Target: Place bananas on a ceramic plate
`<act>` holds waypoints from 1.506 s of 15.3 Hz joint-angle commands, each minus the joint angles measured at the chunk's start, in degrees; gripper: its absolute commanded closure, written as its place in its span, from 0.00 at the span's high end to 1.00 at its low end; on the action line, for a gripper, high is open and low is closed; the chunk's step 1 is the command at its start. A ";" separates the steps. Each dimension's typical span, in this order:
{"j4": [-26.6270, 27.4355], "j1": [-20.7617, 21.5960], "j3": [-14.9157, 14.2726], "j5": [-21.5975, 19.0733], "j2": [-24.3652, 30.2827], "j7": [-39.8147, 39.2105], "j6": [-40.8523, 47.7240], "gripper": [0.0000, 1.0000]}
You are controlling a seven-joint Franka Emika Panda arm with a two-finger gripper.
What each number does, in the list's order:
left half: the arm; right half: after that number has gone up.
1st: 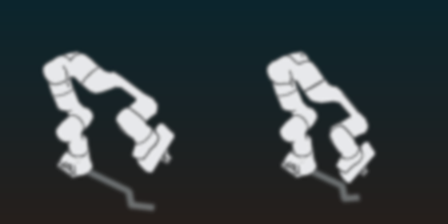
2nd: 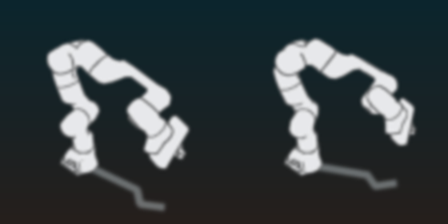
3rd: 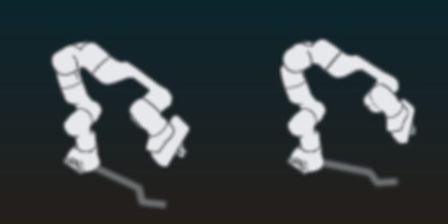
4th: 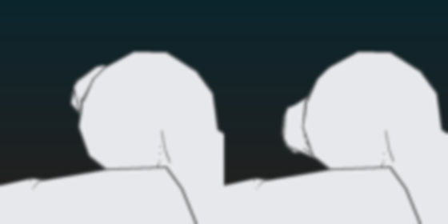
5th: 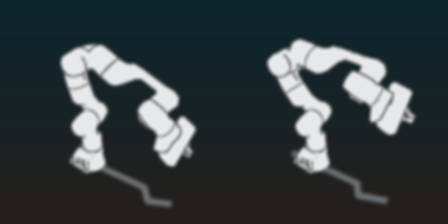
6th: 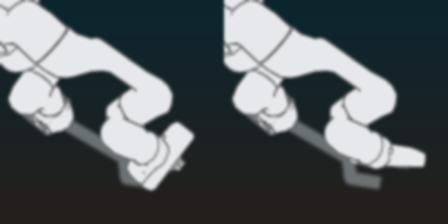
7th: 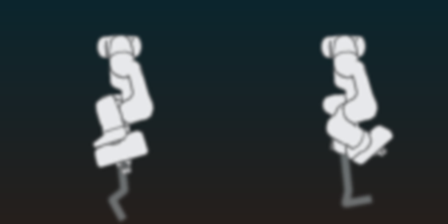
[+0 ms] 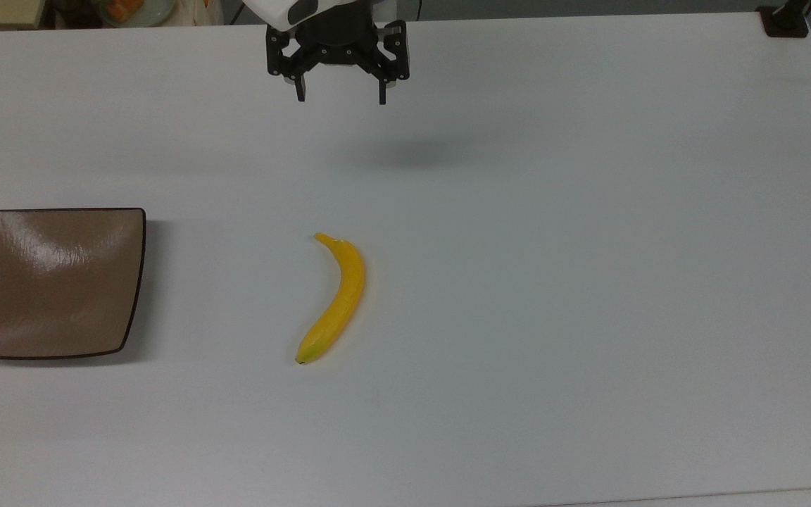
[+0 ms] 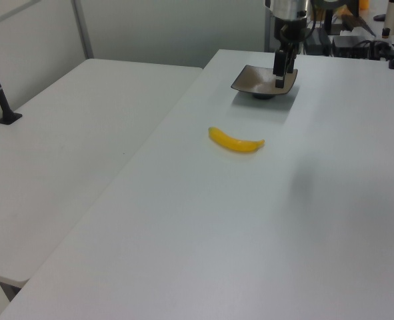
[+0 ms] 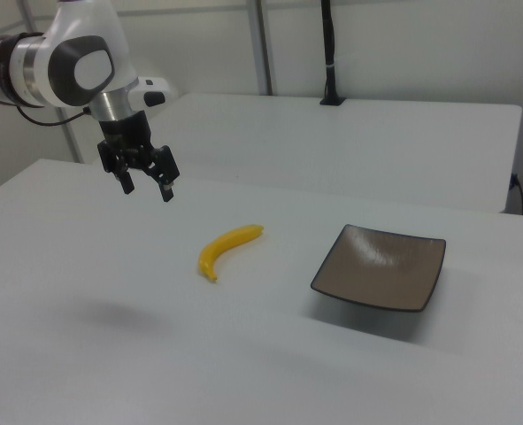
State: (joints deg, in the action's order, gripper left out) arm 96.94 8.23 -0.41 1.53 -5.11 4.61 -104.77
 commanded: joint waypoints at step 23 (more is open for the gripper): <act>0.79 0.56 -0.03 0.84 -2.09 5.30 -4.82 1.00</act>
State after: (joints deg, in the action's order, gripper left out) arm 96.96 8.27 -0.41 1.53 -6.11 5.59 -105.82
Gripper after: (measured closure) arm 0.000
